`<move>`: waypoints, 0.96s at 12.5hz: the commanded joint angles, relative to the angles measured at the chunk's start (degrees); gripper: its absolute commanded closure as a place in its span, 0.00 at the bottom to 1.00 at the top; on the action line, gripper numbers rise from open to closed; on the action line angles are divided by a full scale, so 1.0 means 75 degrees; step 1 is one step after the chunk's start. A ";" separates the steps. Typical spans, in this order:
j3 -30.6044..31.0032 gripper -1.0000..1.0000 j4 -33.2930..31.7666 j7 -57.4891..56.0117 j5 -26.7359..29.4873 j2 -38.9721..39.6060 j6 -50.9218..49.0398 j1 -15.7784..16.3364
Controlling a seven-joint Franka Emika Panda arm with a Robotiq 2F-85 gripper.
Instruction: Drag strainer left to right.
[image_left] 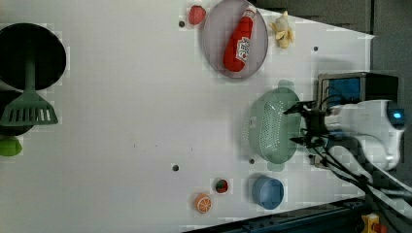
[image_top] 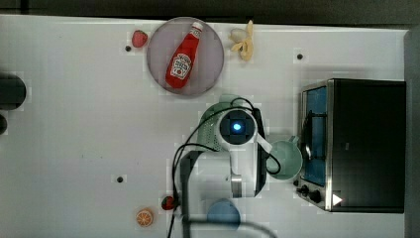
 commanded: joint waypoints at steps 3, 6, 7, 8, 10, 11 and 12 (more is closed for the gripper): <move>0.0365 0.00 0.1056 -0.2378 0.1168 -0.2859 -0.2914 0.0142; 0.0333 0.00 0.1854 -0.4207 0.1585 -0.3961 -0.4477 0.0143; 0.0311 0.00 0.2109 -0.4429 0.1585 -0.4202 -0.4948 0.0137; 0.0271 0.00 0.2312 -0.4424 0.1612 -0.4368 -0.5613 0.0137; 0.0229 0.00 0.2634 -0.4414 0.1630 -0.4485 -0.6695 0.0137; 0.0221 0.00 0.2734 -0.4428 0.1636 -0.4500 -0.7121 0.0139; 0.0231 0.00 0.2794 -0.4429 0.1703 -0.4502 -0.7424 0.0150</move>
